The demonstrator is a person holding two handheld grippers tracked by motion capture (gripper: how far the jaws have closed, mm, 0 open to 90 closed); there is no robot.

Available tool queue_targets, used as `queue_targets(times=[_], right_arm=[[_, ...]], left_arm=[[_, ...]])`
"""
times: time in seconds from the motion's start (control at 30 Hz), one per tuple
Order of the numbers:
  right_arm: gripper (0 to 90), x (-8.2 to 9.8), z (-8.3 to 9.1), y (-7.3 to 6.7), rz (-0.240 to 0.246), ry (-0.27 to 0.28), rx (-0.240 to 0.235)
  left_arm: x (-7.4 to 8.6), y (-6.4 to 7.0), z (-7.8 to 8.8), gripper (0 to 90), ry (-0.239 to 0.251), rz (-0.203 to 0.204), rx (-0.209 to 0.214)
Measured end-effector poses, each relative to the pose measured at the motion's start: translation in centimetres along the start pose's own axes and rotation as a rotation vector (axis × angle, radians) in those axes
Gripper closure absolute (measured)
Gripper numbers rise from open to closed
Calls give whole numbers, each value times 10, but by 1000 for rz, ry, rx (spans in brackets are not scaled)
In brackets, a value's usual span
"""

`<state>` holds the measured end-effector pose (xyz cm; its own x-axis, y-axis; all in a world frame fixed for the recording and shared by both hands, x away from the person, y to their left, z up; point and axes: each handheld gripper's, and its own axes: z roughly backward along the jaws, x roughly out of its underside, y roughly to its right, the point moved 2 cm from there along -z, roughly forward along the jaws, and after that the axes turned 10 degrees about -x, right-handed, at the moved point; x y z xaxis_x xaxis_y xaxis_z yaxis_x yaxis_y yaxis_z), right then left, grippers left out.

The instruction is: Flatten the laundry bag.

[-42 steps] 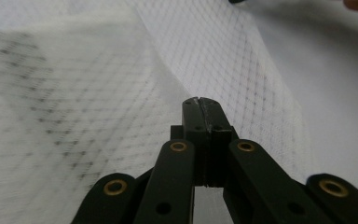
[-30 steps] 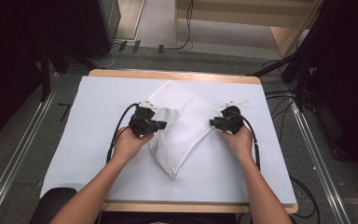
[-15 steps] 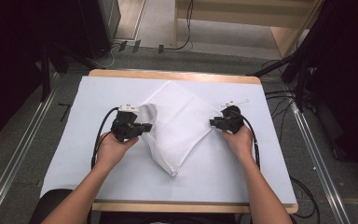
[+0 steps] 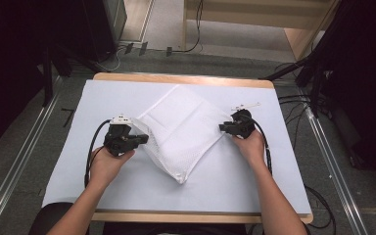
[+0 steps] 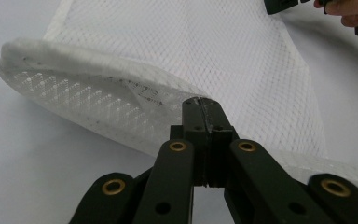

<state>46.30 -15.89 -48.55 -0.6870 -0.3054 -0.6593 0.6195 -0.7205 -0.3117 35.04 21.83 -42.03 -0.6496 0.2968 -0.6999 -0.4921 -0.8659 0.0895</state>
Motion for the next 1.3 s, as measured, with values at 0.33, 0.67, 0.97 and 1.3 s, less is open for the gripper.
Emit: queue_targets(times=[0.33, 0.67, 0.97, 1.3], right_arm=[[703, -5, -1, 1, -25, -22, -7], [688, -11, 14, -23, -4, 5, -41], [667, -1, 23, -53, 45, -4, -65], [656, 14, 33, -75, 74, 0, -86]], left_arm=[[1, -9, 27, 728, 15, 22, 13], [-3, -29, 47, 620, 21, 62, 26], [-16, -36, 51, 597, 23, 61, 24], [-33, -54, 17, 594, -53, 17, -1]])
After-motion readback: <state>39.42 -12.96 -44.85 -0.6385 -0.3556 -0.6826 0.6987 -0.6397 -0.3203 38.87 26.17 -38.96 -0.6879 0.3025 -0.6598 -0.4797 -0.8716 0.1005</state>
